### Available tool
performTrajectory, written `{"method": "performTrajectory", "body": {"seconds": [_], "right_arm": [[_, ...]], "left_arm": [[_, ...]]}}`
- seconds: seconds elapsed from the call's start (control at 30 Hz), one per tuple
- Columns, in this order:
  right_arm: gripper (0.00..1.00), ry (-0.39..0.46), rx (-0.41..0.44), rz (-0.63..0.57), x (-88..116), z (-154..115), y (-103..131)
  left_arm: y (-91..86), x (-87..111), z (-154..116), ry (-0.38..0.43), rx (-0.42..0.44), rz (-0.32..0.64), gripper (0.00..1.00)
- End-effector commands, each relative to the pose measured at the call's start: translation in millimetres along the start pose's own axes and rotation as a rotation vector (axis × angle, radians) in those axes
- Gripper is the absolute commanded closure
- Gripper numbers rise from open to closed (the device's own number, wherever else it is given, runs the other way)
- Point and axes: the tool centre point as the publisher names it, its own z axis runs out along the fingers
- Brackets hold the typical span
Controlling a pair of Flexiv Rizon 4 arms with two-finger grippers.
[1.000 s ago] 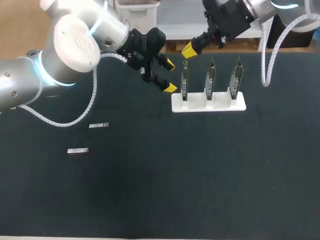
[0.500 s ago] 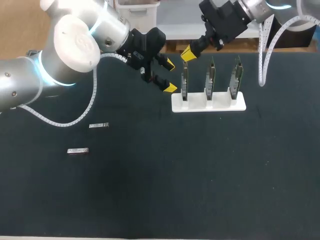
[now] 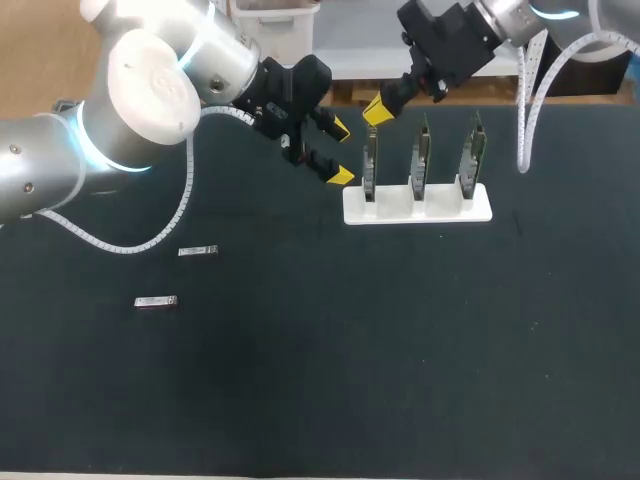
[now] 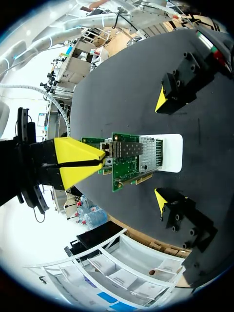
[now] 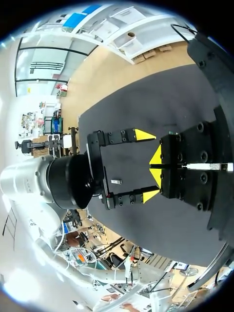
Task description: Pick up the optical module with the left hand, and insert it into the network port with the right hand.
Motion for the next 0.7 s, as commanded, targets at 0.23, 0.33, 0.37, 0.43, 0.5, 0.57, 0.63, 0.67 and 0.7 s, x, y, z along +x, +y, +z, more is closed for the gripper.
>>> {"method": "performTrajectory", "body": {"seconds": [0.23,0.33,0.37,0.43,0.5,0.57,0.63,0.67,0.7], "right_arm": [[1.00,0.009,-0.007,0.014,5.6,4.9,0.6],[1.00,0.013,-0.007,0.021,7.4,6.8,0.1],[1.00,0.014,-0.007,0.022,7.7,7.3,0.0],[1.00,0.017,-0.006,0.025,8.2,8.1,-0.2],[1.00,0.018,-0.006,0.026,8.4,8.6,-0.3],[1.00,0.015,-0.001,0.025,7.5,8.1,-0.4],[1.00,0.011,0.006,0.020,4.9,6.1,0.0],[1.00,0.005,0.009,0.017,3.1,4.6,0.6],[1.00,0.001,0.014,0.012,0.9,2.8,1.3]], "left_arm": [[0.2,-0.5,0.1,0.003,0.000,-0.001,0.00],[0.2,-0.5,0.1,0.003,0.000,-0.001,0.00],[0.2,-0.5,0.1,0.003,0.000,-0.001,0.00],[0.2,-0.5,0.1,0.003,0.000,-0.001,0.00],[0.2,-0.5,0.1,0.003,0.000,-0.001,0.00],[0.2,-0.5,0.1,0.003,0.000,-0.001,0.00],[0.2,-0.5,0.1,0.003,0.000,-0.001,0.00],[0.2,-0.5,0.1,0.003,0.000,-0.001,0.00],[0.2,-0.5,0.1,0.003,0.000,-0.001,0.00]]}}
